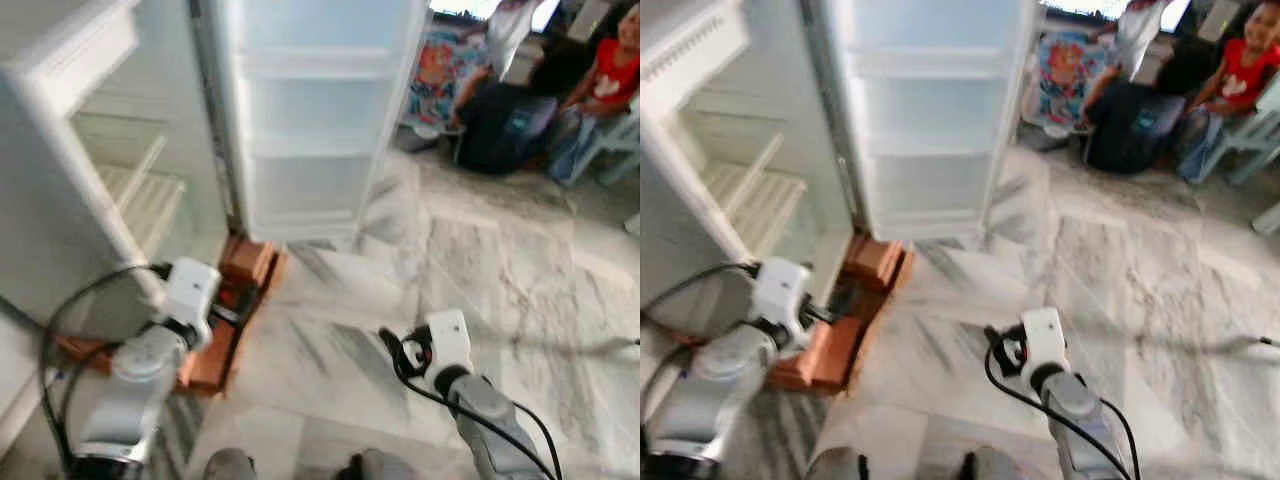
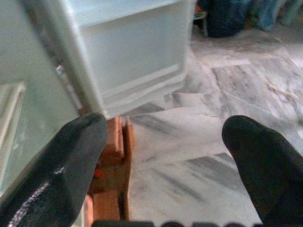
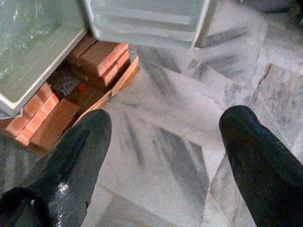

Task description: Restocking fridge

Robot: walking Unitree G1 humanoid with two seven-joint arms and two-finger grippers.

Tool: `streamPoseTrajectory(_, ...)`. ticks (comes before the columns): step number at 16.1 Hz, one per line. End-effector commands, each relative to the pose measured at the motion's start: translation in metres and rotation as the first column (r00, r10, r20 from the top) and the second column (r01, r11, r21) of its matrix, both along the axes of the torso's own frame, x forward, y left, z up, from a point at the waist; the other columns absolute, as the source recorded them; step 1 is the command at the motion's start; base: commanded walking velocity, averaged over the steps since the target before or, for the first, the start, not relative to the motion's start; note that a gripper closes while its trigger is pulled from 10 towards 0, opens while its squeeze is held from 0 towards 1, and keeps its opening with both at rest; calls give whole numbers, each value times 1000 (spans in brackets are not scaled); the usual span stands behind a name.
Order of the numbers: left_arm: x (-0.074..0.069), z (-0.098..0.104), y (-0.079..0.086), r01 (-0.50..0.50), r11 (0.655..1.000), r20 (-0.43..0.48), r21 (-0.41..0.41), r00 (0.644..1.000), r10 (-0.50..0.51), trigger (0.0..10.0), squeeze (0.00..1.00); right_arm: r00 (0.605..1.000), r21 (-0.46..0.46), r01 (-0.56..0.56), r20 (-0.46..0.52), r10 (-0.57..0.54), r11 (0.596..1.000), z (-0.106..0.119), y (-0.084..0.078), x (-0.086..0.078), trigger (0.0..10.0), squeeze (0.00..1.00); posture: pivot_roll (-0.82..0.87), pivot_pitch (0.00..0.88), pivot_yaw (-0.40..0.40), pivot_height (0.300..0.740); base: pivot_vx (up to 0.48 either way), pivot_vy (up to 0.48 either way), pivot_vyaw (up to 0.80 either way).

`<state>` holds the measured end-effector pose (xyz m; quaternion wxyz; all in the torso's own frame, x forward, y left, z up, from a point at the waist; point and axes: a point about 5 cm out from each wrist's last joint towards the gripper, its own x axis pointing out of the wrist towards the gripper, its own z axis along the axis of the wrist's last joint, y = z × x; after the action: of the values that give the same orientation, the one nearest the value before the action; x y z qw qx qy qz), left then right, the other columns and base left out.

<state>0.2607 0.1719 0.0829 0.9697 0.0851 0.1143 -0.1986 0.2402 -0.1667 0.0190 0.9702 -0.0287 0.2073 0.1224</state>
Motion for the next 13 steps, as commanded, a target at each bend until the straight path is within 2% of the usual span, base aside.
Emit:
streamPoseTrajectory(1,-4,-1,-4,71,997,-22,15,997,-71,10000,0,998,-18,54,23,-53,998,3,-10,3,10000,0,99,96,-46,740,409,-247,0)
streamPoseTrajectory(3,-5,0,0,90,995,-29,39,996,-89,10000,0,995,-15,75,63,-74,997,9,-11,7,10000,0,97,94,-55,740,429,0,0)
streamPoseTrajectory(5,-6,1,1,60,997,-23,41,998,-59,10000,0,988,-20,93,127,-90,995,17,-12,10,10000,0,98,89,-78,740,439,0,0)
streamPoseTrajectory(6,-5,-9,-5,56,997,-2,50,998,-56,10000,0,978,-52,44,205,-33,998,21,-8,11,10000,0,85,84,-92,740,439,0,0)
streamPoseTrajectory(7,-4,-12,-5,30,999,-13,30,999,-30,10000,0,979,-45,41,203,-31,998,20,-7,11,10000,0,76,80,-96,740,439,0,0)
streamPoseTrajectory(9,0,-40,-12,-120,991,-93,-57,989,114,10000,0,985,71,106,131,-115,992,7,-1,5,10000,0,40,55,-96,740,439,0,0)
streamPoseTrajectory(10,0,-43,-15,-143,988,-93,-58,986,137,10000,0,985,80,131,102,-139,988,2,-1,3,10000,0,40,55,-96,740,439,0,0)
streamPoseTrajectory(11,-1,-41,-19,-109,994,-44,-27,993,108,10000,0,981,83,154,110,-163,985,2,-3,2,10000,0,56,39,-96,740,439,0,0)
streamPoseTrajectory(13,5,-34,-17,-118,993,-5,-22,993,118,10000,0,967,70,189,163,-198,980,9,-12,5,10000,0,61,40,-87,740,439,0,0)
